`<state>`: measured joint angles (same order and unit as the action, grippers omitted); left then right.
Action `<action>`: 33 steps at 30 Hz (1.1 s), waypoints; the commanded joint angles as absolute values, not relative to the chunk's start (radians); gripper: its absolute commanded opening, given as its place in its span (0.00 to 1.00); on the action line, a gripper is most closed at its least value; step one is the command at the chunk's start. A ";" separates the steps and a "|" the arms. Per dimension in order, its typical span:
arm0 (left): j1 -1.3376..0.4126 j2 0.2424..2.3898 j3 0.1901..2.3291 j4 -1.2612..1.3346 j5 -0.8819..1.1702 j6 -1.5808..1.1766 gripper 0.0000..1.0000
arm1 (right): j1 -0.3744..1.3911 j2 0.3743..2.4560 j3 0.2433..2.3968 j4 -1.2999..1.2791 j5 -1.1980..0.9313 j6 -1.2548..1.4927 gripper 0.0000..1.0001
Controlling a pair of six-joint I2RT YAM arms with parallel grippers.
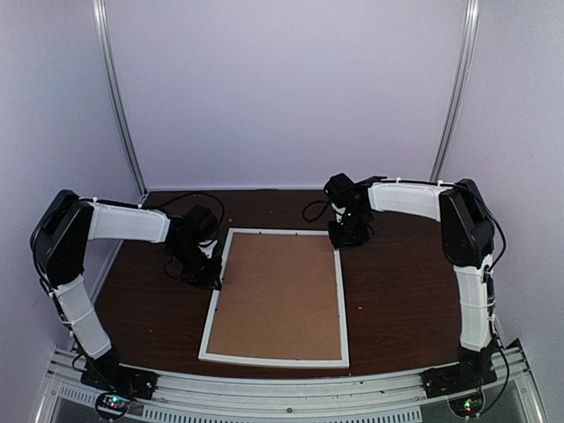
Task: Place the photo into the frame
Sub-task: Press the fastener onto the backboard.
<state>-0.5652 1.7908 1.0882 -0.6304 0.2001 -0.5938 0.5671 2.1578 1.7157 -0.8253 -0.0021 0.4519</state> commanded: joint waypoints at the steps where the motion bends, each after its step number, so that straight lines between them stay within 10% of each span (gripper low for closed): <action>1: -0.594 1.784 1.071 -0.638 0.248 -0.578 0.00 | 0.554 2.105 1.712 -0.822 0.002 0.460 0.38; 33: -0.594 1.802 1.077 -0.638 0.250 -0.572 0.00 | 0.554 2.206 1.709 -0.861 -0.032 0.456 0.37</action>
